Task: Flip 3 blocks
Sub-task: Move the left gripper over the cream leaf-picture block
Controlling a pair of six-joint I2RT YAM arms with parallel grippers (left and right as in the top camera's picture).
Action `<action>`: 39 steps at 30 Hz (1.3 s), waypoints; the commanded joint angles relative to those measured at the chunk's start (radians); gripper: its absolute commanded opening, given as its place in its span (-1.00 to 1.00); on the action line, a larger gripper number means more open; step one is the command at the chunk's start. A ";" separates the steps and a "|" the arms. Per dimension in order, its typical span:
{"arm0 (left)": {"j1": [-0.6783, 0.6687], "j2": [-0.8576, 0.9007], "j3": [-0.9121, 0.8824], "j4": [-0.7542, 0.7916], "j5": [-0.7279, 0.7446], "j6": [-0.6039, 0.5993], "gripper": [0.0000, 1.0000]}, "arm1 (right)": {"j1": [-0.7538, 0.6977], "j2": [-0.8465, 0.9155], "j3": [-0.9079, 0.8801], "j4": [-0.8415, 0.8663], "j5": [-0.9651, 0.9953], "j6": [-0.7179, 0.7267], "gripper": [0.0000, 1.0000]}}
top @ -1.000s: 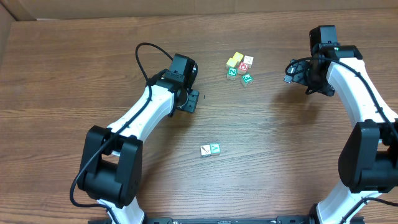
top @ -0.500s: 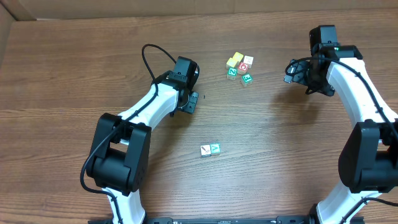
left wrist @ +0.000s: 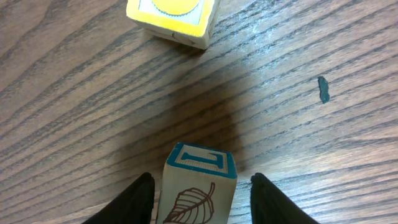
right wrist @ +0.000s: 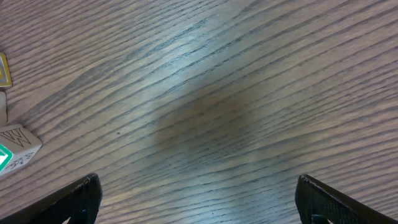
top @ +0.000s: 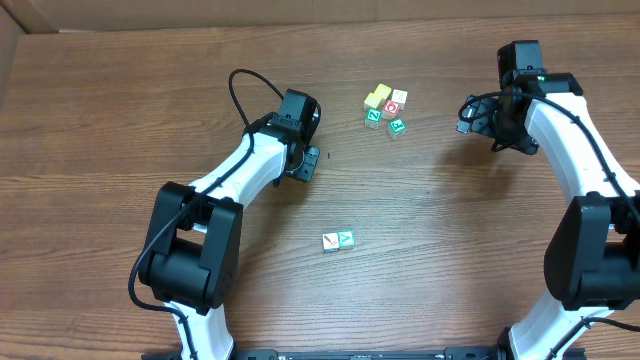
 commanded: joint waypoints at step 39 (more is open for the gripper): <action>0.006 0.021 0.076 -0.092 0.042 -0.094 -0.07 | 0.000 -0.032 0.018 0.002 0.011 -0.006 1.00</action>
